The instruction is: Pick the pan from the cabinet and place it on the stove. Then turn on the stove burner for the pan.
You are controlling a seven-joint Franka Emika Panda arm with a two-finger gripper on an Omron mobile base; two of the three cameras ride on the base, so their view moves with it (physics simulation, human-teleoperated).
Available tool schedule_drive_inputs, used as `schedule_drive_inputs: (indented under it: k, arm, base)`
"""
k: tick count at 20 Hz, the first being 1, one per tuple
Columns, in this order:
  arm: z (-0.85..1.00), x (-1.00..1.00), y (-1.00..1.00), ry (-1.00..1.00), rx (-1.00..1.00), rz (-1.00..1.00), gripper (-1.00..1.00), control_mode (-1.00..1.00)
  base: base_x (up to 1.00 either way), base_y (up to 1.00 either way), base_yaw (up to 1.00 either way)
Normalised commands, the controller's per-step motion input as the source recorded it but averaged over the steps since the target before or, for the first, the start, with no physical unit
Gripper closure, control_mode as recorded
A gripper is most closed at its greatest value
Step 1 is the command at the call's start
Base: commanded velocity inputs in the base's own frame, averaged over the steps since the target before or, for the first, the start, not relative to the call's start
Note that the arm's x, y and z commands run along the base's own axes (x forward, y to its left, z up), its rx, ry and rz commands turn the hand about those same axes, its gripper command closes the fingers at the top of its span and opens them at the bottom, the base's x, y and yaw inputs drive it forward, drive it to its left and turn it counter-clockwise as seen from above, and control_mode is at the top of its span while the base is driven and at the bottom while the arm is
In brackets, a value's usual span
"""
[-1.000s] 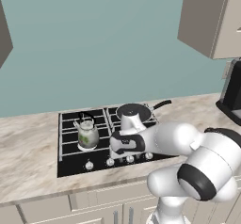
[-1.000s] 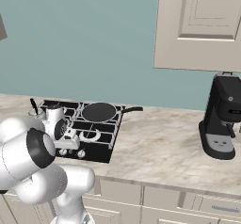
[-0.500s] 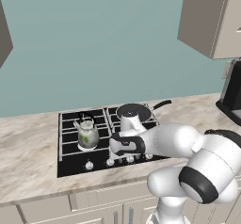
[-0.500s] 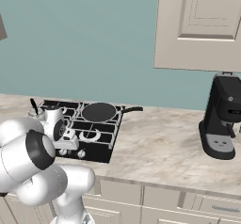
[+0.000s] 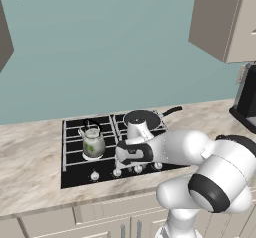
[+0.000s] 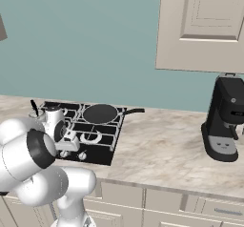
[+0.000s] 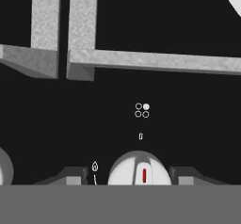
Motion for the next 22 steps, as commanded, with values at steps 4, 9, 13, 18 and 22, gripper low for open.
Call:
schedule_drive_inputs:
  k: [4,9,13,18,22]
  arm:
    - [-0.13,-0.37,0.0,0.0,0.0,-0.01,1.0,-1.0]
    - [-0.18,-0.39,-0.02,0.0,0.0,-0.02,1.0,-1.0]
    - [-0.18,-0.19,0.0,0.0,0.0,0.0,1.0,-1.0]
    - [-0.19,-0.1,0.0,-0.03,0.0,0.02,1.0,-1.0]
    - [-0.26,-0.32,0.0,-0.08,0.0,0.1,1.0,-1.0]
  base:
    - [0.0,0.0,0.0]
    - [0.0,0.0,0.0]
    - [0.0,0.0,0.0]
    - [0.0,0.0,0.0]
    - [0.0,0.0,0.0]
